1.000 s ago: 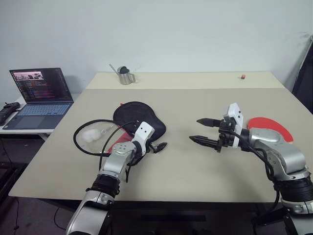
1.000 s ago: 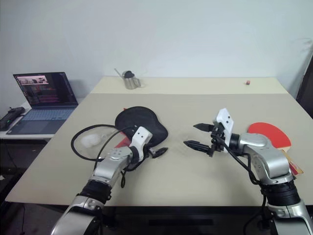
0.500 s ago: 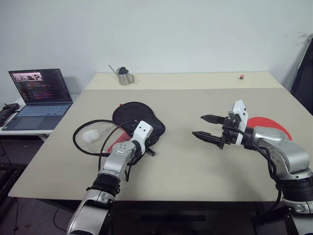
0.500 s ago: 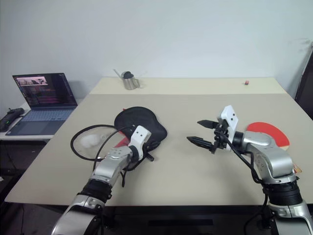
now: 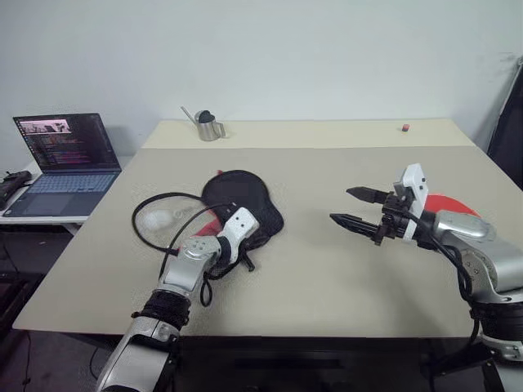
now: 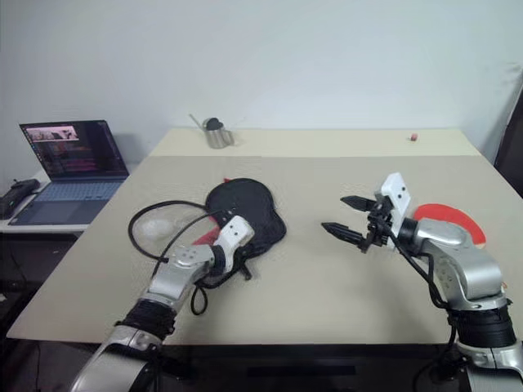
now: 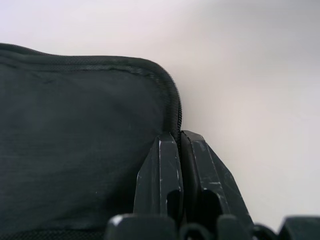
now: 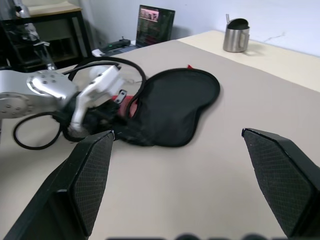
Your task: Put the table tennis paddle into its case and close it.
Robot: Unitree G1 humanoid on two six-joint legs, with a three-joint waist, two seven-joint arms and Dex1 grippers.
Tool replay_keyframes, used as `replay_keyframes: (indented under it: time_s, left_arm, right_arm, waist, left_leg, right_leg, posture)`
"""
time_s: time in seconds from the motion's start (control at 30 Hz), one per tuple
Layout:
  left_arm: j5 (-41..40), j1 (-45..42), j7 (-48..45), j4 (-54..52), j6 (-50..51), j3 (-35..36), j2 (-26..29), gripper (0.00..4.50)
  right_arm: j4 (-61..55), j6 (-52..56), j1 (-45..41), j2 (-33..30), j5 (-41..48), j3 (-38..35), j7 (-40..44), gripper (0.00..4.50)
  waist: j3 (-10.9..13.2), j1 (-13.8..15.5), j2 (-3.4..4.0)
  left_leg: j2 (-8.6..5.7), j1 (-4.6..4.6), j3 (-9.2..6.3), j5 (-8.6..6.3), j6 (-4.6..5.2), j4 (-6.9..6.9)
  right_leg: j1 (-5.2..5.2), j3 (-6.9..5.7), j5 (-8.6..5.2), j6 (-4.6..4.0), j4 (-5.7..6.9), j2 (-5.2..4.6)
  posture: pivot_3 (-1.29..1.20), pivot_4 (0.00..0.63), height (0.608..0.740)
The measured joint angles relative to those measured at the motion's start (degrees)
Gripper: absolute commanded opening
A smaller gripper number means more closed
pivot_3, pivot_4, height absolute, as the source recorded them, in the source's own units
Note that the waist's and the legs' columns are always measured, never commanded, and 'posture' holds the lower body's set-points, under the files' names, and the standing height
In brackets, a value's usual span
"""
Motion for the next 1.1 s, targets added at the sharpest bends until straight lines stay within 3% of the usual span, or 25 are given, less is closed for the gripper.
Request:
replay_keyframes:
  time_s: [0.37, 0.67, 0.8, 1.07, 1.1]
  left_arm:
    - [-0.1, -1.5, -19.6, -2.1, -6.6, -9.4, -3.2, 0.05]
    - [1.9, -5.6, -22.8, 4.4, -13.0, -11.4, -5.5, 0.05]
    - [2.6, -5.8, -22.9, 6.3, -15.2, -11.5, -5.4, 1.00]
    - [1.6, -3.1, -21.5, 1.1, -14.7, -8.2, -1.5, 3.81]
    - [1.3, -2.2, -21.1, -0.7, -13.8, -7.3, -0.7, 3.81]
  right_arm:
    - [-5.4, 2.7, 5.4, -3.4, 2.2, -5.0, -2.5, 4.50]
    - [-8.4, 4.0, 8.0, -4.0, 3.5, -6.7, -4.8, 4.50]
    - [-8.8, 4.4, 8.2, -4.0, 4.3, -6.7, -5.2, 4.50]
    - [-8.0, 4.3, 7.2, -3.9, 4.4, -5.3, -5.0, 4.50]
    - [-7.5, 4.3, 6.7, -3.9, 4.4, -4.9, -4.9, 4.50]
  waist:
    - [0.0, 0.9, -0.01]
    - [0.0, 0.5, -0.03]
    - [0.0, 0.3, -0.03]
    - [0.0, -0.2, -0.03]
    - [0.0, -0.2, -0.03]
  left_leg:
    - [0.00, -0.13, -0.11, -0.01, 0.03, 0.02]
    - [-0.01, -0.11, -0.09, -0.01, 0.05, 0.02]
    - [-0.01, -0.11, -0.10, -0.01, 0.05, 0.03]
    - [0.01, -0.07, -0.12, 0.00, 0.05, 0.02]
    - [0.01, -0.07, -0.13, 0.00, 0.05, 0.03]
  right_leg:
    - [0.02, -0.20, 0.00, 0.00, -0.09, -0.02]
    - [0.03, -0.20, 0.00, 0.01, -0.06, -0.02]
    - [0.04, -0.21, 0.00, 0.01, -0.04, -0.02]
    - [0.02, -0.17, 0.00, 0.01, -0.01, -0.01]
    - [0.03, -0.17, 0.00, 0.01, 0.00, -0.01]
  posture:
    - [0.00, 0.150, 0.740]
    - [0.00, 0.150, 0.740]
    - [0.00, 0.150, 0.740]
    - [0.00, 0.150, 0.740]
    - [0.00, 0.150, 0.740]
